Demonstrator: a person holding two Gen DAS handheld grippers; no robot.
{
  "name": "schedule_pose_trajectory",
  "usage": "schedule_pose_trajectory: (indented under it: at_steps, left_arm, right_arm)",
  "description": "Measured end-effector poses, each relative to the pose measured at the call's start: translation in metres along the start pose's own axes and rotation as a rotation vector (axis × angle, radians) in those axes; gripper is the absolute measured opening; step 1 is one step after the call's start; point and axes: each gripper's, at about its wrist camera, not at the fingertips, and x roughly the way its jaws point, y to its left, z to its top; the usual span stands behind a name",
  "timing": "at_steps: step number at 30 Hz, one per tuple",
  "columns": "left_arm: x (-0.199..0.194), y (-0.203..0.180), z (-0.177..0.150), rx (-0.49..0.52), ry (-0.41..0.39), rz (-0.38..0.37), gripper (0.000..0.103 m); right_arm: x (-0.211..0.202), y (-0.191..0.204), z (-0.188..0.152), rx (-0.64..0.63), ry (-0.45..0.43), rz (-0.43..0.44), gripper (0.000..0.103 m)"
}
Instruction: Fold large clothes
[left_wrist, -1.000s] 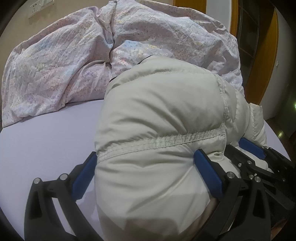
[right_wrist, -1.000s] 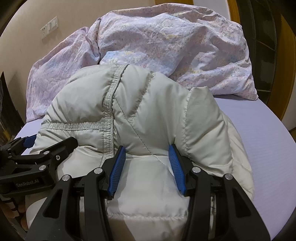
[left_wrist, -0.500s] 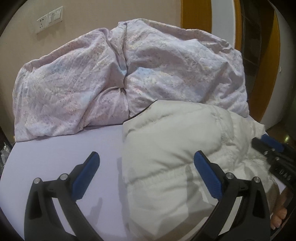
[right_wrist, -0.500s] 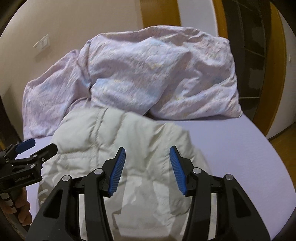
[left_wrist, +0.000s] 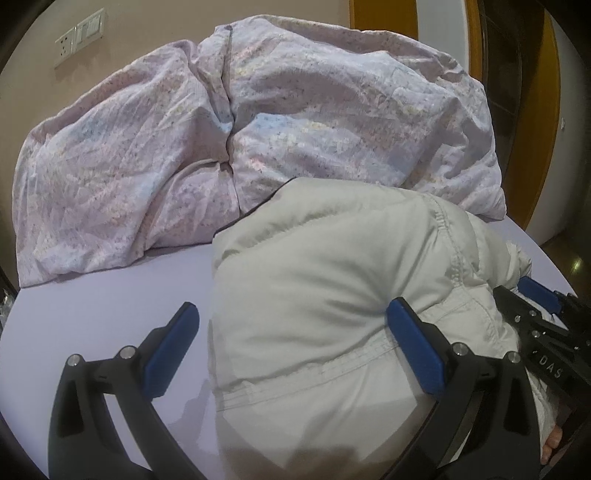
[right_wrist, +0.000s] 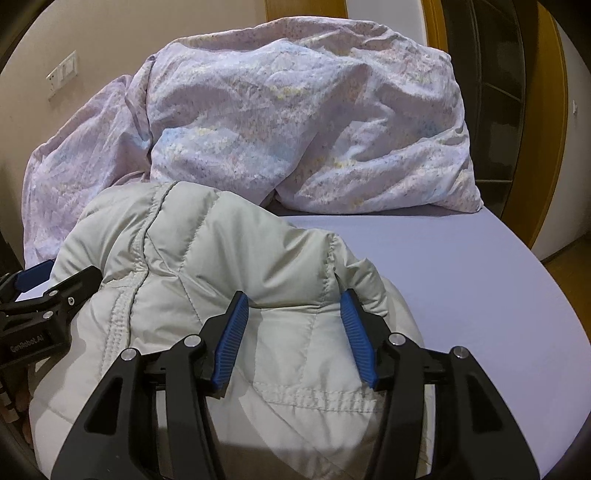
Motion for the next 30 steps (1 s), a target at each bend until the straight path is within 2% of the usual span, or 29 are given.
schedule_pose_trajectory:
  at_steps: [14,30]
  left_arm:
    - [0.014,-0.001,-0.006,-0.024,0.001,-0.014,0.101]
    - [0.023,-0.007,-0.007,0.003,0.024,0.022,0.101]
  right_arm:
    - [0.017,0.000,-0.002,-0.004,0.027,0.013,0.056]
    - [0.027,0.000,0.001,-0.011,0.095,0.032,0.056]
